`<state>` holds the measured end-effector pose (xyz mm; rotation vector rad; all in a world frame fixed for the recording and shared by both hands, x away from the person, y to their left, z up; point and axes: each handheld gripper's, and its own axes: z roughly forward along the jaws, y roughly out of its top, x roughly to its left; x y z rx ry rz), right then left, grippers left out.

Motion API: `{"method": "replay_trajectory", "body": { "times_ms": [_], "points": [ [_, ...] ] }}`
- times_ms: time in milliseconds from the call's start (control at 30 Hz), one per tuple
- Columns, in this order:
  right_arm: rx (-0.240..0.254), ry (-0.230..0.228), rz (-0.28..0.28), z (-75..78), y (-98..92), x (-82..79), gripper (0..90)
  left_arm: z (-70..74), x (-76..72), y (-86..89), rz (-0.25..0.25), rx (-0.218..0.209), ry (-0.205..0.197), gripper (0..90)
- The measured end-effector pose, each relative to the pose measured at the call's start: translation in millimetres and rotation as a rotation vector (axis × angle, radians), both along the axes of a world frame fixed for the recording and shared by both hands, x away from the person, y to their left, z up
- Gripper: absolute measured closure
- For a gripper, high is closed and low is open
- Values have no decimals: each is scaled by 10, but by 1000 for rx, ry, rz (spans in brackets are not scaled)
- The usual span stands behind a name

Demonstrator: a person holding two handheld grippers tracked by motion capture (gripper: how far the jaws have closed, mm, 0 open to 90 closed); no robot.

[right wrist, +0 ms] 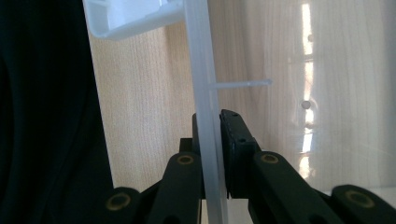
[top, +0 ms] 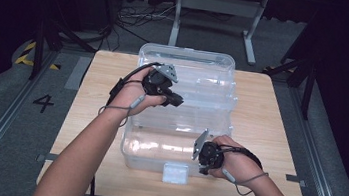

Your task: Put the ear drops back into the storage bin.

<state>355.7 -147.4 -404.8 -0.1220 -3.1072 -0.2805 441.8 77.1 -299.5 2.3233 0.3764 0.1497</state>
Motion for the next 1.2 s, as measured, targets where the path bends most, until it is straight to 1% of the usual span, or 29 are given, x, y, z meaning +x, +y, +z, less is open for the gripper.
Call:
{"method": "replay_trajectory", "body": {
  "times_ms": [433,467,533,633,733,833,1000,1100,1200],
  "points": [
    [3,-21,4,-2,-7,-15,852,6,-143,22,-31,5,1,849],
    [5,-15,3,-2,-6,-20,851,6,-160,20,-36,7,-1,849],
    [7,-18,1,-3,-9,-24,849,6,-173,19,-41,8,0,851],
    [13,-23,-1,-5,-13,-31,844,10,-206,16,-58,21,-6,854],
    [12,-27,-10,-5,-14,-41,839,13,-226,12,-65,30,-8,856],
    [13,-31,1,-2,-23,-42,833,13,-265,4,-77,39,-11,859],
    [36,-28,-3,52,-39,-55,822,0,-301,2,-88,35,1,862],
    [27,-29,2,58,-36,-58,824,-10,-336,1,-108,40,-4,864],
    [24,-33,-1,61,-35,-62,824,-15,-362,4,-111,45,1,865]
  ]
}}
